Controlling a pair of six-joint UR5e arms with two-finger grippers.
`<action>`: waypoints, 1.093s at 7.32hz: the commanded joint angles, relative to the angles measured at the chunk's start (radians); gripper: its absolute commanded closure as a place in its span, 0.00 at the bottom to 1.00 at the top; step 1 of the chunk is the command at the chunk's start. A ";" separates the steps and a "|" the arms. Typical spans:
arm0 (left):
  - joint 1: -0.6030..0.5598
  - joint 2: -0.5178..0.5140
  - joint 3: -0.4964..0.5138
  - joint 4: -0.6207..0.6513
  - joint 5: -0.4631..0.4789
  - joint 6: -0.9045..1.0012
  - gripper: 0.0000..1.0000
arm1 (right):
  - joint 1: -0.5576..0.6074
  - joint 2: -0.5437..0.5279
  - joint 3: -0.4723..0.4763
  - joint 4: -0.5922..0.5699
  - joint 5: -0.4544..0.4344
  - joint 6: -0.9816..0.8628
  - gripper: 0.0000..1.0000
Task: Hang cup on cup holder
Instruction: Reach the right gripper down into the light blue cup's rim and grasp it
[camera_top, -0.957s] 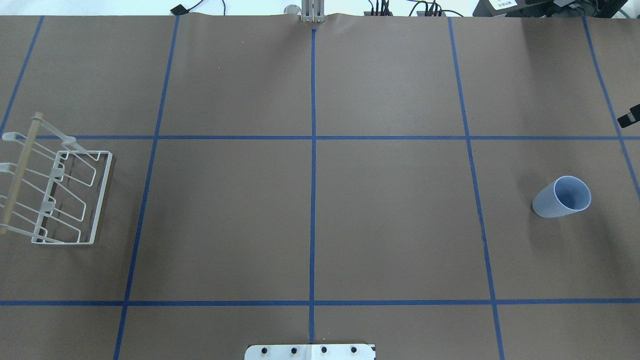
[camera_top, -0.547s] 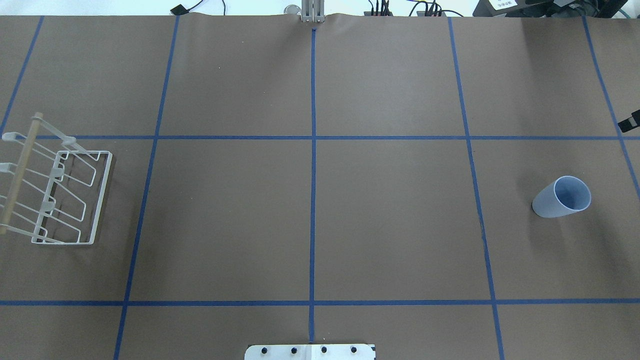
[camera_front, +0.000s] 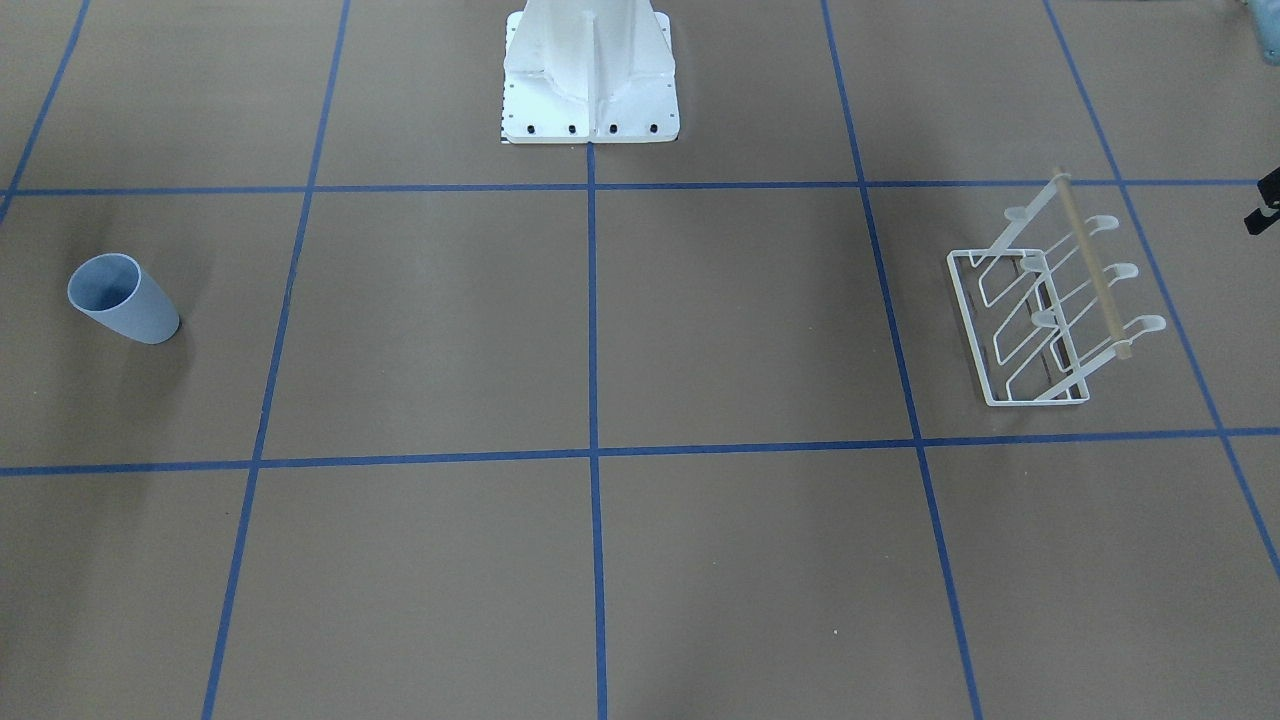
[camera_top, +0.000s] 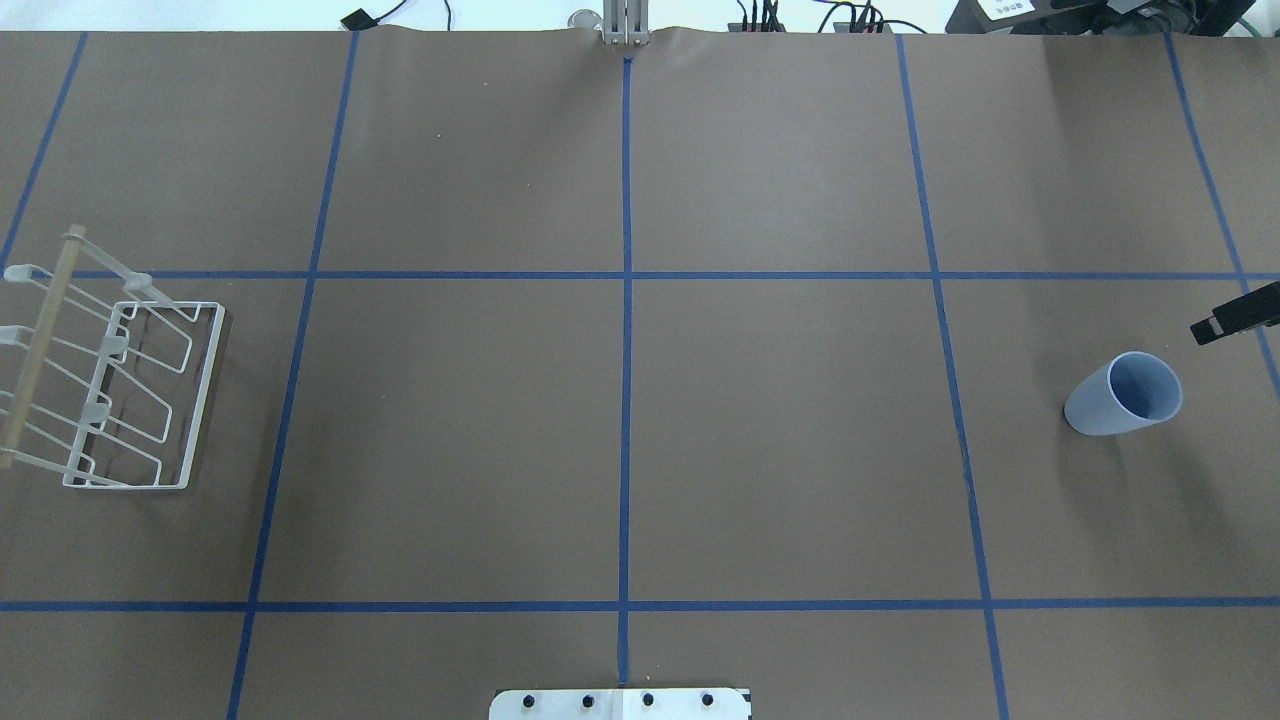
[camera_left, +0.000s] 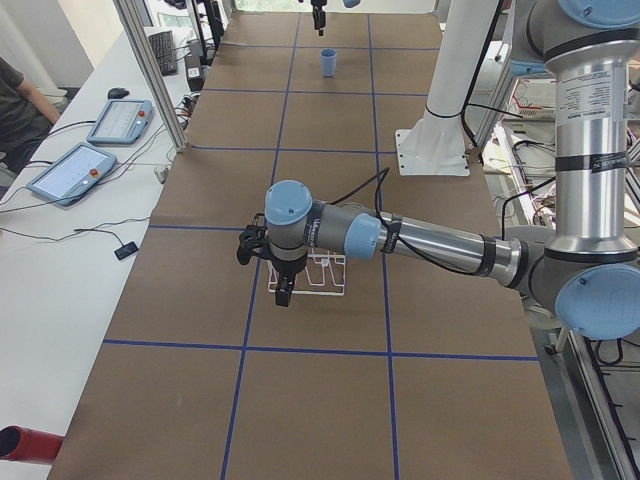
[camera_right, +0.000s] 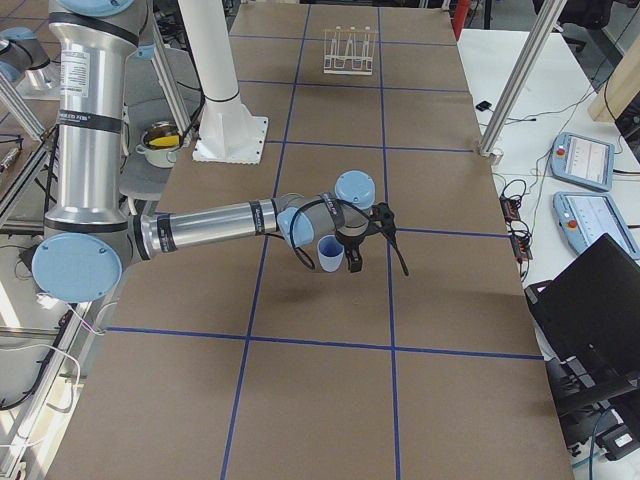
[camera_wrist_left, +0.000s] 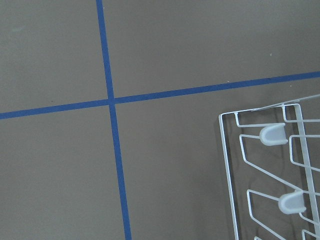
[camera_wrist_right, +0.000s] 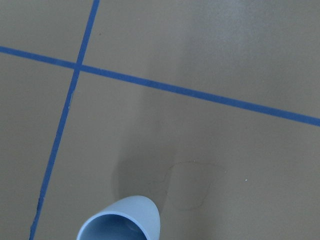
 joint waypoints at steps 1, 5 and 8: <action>0.000 0.000 -0.001 -0.001 0.000 0.000 0.02 | -0.065 -0.021 -0.018 0.029 -0.016 0.010 0.00; 0.000 0.000 -0.006 -0.001 0.000 0.000 0.02 | -0.133 -0.009 -0.038 0.033 -0.059 0.039 0.00; 0.000 0.000 -0.008 -0.001 0.000 0.000 0.02 | -0.176 0.001 -0.069 0.033 -0.095 0.045 0.11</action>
